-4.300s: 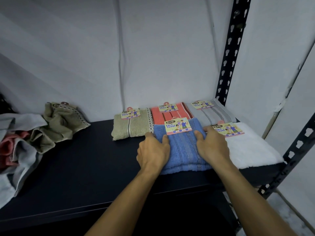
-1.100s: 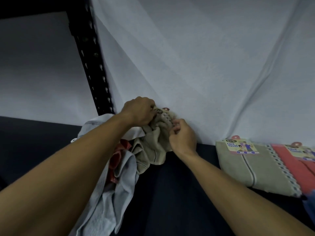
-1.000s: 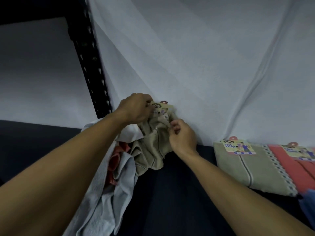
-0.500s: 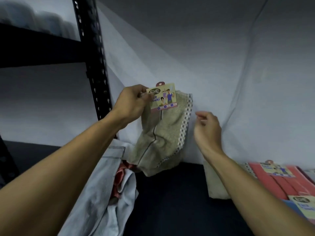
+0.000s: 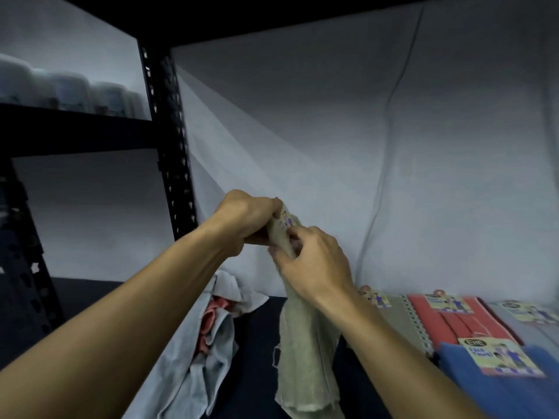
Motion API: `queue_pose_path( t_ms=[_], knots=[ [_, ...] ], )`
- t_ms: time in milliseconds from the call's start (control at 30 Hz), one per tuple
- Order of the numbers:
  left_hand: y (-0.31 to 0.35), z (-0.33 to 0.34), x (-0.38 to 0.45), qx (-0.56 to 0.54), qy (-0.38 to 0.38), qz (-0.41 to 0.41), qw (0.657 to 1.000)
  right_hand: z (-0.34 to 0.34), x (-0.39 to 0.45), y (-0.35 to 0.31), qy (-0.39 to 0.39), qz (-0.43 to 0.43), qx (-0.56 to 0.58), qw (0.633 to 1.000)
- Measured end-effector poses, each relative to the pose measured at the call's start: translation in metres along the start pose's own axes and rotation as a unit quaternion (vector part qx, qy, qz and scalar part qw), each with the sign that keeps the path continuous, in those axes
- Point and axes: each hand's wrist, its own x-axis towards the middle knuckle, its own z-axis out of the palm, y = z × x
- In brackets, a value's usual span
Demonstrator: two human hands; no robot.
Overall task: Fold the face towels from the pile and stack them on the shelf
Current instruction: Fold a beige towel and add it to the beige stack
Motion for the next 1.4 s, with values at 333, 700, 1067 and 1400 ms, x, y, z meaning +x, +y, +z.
queue_pose_path(
  t_ms=[333,700,1067,1400],
  knots=[
    [-0.015,-0.018,-0.011,0.088,0.047,0.128,0.987,-0.035,-0.01,0.01,0.085,0.062,0.214,0.971],
    [0.028,-0.037,-0.06,0.147,-0.052,0.301,0.941,-0.085,-0.019,0.003,-0.009,0.02,0.346,0.938],
    [0.047,-0.024,-0.071,0.099,-0.026,0.253,0.962,-0.096,-0.039,-0.003,-0.015,0.079,0.454,0.888],
    [0.045,-0.039,-0.08,0.092,0.063,0.3,0.947,-0.106,-0.038,-0.008,-0.026,0.111,0.58,0.807]
  ],
)
